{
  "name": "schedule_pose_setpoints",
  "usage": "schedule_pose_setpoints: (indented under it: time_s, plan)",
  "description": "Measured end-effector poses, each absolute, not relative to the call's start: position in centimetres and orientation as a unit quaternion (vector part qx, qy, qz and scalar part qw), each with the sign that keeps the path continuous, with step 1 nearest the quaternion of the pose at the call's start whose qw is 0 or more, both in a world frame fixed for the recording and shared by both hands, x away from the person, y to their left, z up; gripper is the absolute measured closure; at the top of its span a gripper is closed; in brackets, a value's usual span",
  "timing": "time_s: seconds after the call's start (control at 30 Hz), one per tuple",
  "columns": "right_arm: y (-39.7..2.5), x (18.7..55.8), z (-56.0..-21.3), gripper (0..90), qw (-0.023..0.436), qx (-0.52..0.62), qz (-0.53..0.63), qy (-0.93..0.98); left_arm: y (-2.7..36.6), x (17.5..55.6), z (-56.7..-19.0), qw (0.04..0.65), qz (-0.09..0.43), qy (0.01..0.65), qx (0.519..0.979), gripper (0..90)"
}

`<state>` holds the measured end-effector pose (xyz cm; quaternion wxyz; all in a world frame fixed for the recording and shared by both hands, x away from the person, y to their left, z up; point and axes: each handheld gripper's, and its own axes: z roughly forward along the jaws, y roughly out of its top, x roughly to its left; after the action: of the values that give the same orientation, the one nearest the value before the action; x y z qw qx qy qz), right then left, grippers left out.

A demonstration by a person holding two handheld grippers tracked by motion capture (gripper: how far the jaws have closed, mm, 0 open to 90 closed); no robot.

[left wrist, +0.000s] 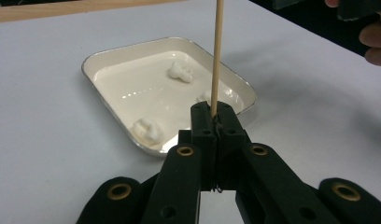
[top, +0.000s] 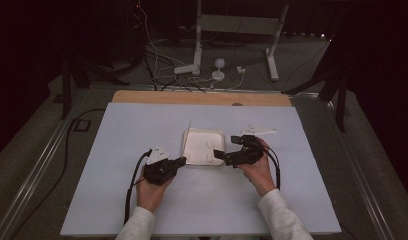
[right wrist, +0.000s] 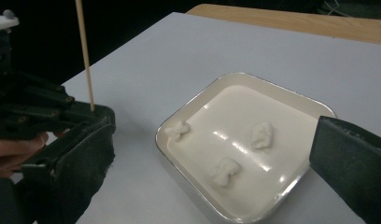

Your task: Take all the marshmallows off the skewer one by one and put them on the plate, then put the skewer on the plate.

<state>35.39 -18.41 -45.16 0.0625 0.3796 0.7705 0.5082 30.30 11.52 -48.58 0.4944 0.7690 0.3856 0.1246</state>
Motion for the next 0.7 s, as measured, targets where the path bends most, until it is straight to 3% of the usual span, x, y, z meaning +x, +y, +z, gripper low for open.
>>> schedule_pose_setpoints:
  time_s: [0.7]
  plan:
    - [-23.2,31.7,-45.1,0.0,0.092,0.387,0.516,0.759,9.6,33.1,-48.5,0.494,0.102,0.422,0.754,89.7]
